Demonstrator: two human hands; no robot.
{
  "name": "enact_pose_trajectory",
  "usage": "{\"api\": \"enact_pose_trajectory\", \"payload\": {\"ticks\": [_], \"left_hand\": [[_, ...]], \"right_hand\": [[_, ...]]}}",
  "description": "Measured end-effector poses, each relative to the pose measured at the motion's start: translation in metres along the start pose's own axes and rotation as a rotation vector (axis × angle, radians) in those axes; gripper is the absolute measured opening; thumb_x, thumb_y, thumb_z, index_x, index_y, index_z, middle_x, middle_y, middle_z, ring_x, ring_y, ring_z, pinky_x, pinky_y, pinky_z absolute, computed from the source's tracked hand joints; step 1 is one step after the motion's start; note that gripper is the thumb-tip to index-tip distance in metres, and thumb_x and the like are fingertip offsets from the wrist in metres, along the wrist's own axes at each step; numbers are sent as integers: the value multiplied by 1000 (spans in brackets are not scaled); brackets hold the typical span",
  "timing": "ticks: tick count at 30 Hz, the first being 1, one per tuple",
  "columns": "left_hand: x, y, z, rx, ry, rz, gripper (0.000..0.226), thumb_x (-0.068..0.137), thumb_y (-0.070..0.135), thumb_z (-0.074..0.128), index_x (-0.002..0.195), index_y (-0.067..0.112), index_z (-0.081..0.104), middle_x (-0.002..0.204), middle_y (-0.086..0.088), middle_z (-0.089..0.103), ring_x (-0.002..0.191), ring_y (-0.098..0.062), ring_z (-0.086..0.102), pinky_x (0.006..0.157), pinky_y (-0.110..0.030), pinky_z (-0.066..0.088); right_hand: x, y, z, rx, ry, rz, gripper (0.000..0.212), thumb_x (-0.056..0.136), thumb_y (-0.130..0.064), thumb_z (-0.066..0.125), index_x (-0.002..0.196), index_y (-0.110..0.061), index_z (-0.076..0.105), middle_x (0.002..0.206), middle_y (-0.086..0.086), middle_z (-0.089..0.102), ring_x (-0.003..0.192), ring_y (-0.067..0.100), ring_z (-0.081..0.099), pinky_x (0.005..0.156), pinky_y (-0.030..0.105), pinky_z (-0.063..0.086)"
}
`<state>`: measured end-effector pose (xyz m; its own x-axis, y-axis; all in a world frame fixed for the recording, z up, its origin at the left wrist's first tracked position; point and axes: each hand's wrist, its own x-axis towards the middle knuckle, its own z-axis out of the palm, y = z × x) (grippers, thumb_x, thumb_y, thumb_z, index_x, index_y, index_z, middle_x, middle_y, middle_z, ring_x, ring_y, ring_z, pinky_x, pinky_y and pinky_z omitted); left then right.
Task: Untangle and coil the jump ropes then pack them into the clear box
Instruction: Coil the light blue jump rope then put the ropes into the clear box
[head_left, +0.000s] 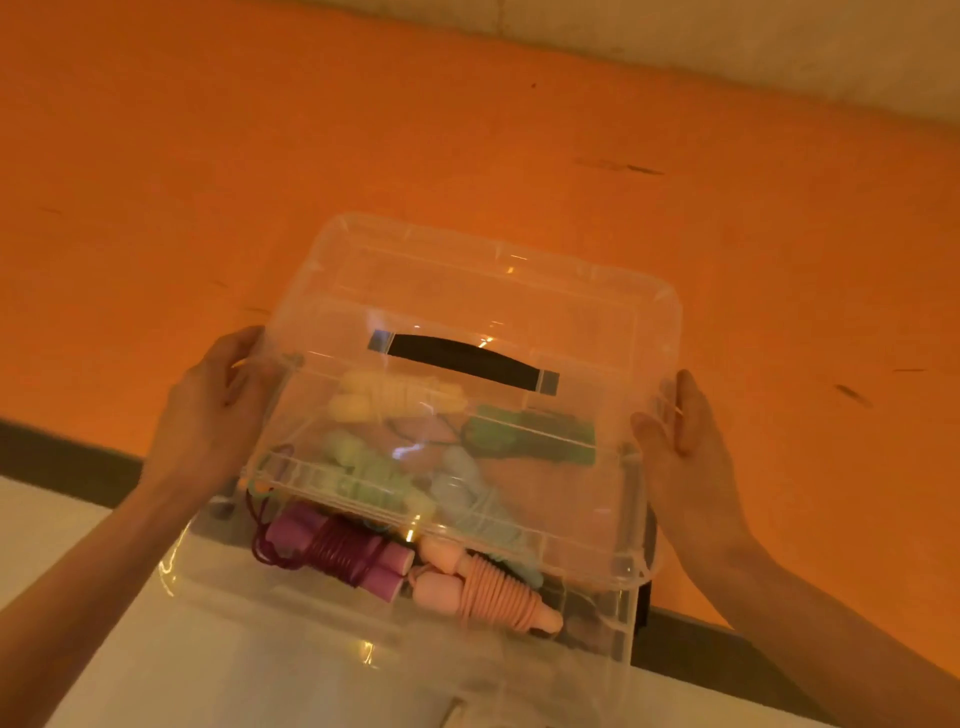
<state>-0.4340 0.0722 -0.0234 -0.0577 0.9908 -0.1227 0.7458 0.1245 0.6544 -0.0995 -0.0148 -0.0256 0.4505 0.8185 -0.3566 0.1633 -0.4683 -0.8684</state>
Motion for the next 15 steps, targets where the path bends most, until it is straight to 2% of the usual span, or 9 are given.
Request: {"api": "enact_pose_trajectory", "payload": {"ticks": [2,5,10,15], "left_hand": [[-10,-6,-2,-5,15,-1,47,97,48,47,136,21,48,116,-7,66,96,-27,65,68,-38,47],[-23,-16,-4,-18,22,-11,43,100,38,46,138,19,46,119,-4,63,103,-25,63,72,-37,47],[-44,-27,-6,-17,44,32,39,101,25,46,139,15,46,128,-4,59,112,-16,56,82,-36,45],[-62,-33,-1,-2,101,10,42,101,24,46,141,13,44,135,-9,56,121,-25,54,90,-36,42]], "right_hand": [[-13,7,1,-10,-1,-3,63,101,-18,45,154,-23,12,156,-14,21,129,-4,28,111,23,27],[-30,18,5,-34,16,-2,62,101,-26,46,154,-26,14,156,-14,22,139,5,27,117,37,25],[-49,24,9,-75,32,-7,59,100,-32,45,153,-27,18,154,-12,27,137,5,29,115,36,28],[-59,24,9,-84,27,-28,56,101,-28,43,152,-31,19,143,-20,29,126,-4,28,108,24,26]]}}
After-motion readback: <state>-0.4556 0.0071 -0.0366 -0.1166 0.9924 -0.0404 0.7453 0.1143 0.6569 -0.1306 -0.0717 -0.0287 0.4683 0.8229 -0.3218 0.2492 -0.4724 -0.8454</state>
